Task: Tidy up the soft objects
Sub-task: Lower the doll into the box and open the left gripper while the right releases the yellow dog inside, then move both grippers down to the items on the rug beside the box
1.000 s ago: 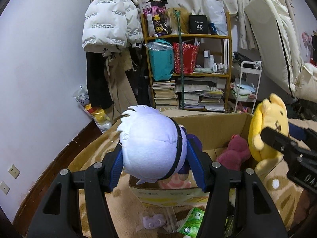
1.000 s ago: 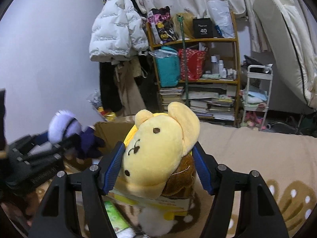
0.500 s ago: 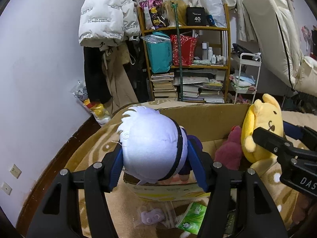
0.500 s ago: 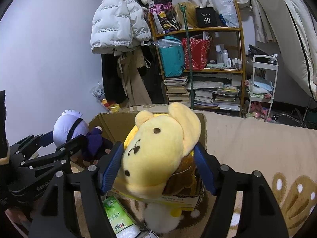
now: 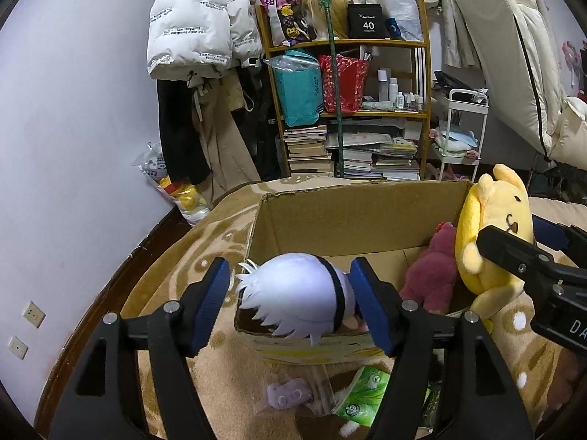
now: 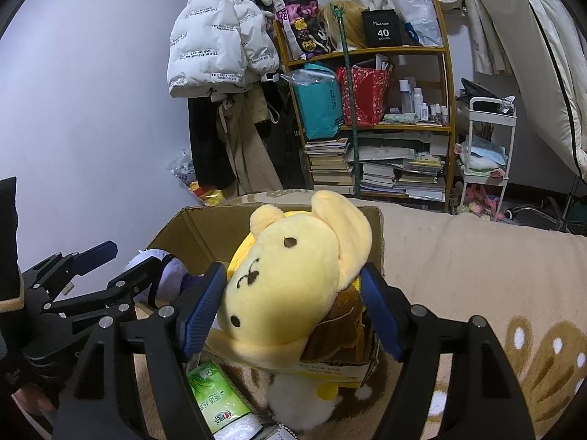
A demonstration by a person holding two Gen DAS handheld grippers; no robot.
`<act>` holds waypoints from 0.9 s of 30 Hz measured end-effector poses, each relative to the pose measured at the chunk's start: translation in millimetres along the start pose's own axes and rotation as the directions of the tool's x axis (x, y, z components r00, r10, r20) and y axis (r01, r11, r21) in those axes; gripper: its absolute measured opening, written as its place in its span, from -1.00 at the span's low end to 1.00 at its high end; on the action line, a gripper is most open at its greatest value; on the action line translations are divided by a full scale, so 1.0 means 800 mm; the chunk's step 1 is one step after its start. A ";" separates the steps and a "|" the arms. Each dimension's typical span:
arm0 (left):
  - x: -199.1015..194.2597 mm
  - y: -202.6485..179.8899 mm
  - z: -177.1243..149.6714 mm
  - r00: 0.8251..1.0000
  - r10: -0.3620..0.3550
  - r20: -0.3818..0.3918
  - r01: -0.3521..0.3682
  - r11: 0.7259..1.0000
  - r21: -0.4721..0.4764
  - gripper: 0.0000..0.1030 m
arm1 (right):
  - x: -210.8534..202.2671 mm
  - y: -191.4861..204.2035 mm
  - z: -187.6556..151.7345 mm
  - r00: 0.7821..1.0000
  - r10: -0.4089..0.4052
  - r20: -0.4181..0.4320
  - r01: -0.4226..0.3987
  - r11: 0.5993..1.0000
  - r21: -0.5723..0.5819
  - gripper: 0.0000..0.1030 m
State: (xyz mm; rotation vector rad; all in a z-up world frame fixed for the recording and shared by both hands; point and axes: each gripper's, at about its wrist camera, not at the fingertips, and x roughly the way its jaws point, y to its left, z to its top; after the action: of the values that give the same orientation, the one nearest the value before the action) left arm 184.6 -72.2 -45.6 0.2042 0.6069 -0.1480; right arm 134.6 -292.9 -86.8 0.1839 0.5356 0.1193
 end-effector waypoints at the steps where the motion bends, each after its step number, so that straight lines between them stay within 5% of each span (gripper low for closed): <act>1: -0.001 0.001 0.000 1.000 0.002 0.000 -0.002 1.000 0.000 0.35 | 0.000 0.000 0.000 1.000 -0.001 0.001 0.001 1.000 -0.001 0.53; 6: -0.007 0.004 0.001 1.000 0.008 0.011 -0.008 1.000 0.001 0.59 | 0.000 -0.001 0.000 1.000 0.001 0.002 -0.001 1.000 0.002 0.77; 17: -0.012 0.013 0.004 1.000 0.012 -0.011 -0.013 1.000 -0.006 0.60 | -0.019 0.010 0.002 1.000 0.013 0.014 -0.012 1.000 -0.015 0.90; 21: -0.020 0.020 0.003 1.000 0.014 -0.009 -0.014 1.000 -0.019 0.83 | -0.026 0.019 0.000 1.000 0.004 0.015 -0.003 0.999 -0.036 0.91; 27: -0.036 0.027 -0.001 1.000 0.022 -0.012 -0.022 1.000 -0.005 0.84 | -0.040 0.027 -0.005 1.000 -0.004 0.015 0.005 0.998 -0.059 1.00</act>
State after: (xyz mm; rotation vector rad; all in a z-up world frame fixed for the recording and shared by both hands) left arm 165.6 -48.6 -26.4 0.2067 0.6164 -0.1243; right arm 103.4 -276.6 -70.1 0.1258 0.5167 0.1293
